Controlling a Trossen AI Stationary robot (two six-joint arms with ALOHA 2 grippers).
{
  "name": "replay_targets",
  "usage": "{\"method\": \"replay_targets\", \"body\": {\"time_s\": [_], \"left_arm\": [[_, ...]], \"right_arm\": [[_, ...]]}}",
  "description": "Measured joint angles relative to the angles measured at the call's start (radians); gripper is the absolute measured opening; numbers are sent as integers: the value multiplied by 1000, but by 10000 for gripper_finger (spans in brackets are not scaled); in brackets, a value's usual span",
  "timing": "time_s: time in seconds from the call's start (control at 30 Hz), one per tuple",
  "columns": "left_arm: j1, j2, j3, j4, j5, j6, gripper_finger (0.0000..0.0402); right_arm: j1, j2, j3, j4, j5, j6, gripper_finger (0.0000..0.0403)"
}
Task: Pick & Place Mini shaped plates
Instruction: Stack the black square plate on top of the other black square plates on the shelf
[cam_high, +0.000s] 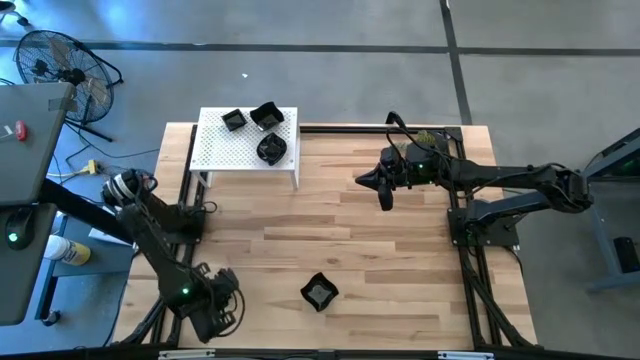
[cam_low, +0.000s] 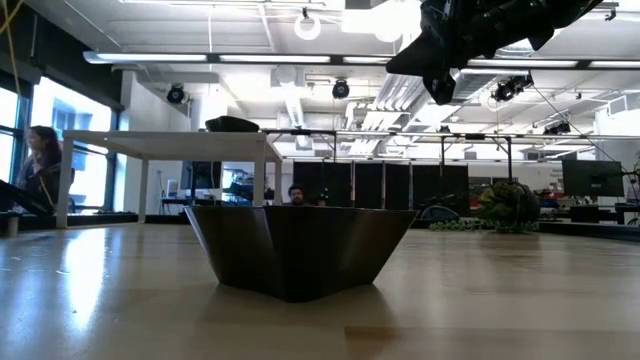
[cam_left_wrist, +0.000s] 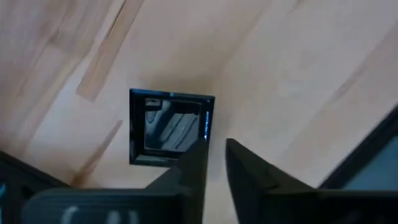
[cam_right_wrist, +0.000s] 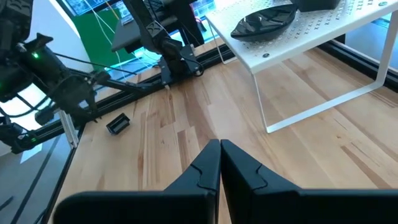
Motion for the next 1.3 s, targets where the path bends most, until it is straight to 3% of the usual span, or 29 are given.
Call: {"method": "replay_targets", "body": {"time_s": [0.23, 0.7, 0.83, 1.1, 1.3], "left_arm": [[1, 68, 0, 30, -27, 66, 125], [-12, 182, 0, 49, 28, 7, 130], [-12, 186, 0, 42, 21, -14, 108], [-12, 186, 0, 43, 20, -14, 10], [-10, 176, 18, 48, 28, 8, 5]], "right_arm": [[0, 0, 0, 0, 1, 2, 7], [0, 0, 0, 0, 2, -4, 7], [0, 0, 0, 0, 2, -4, 7], [0, 0, 0, 0, 38, -16, 7], [0, 0, 0, 0, 54, -26, 7]]}}
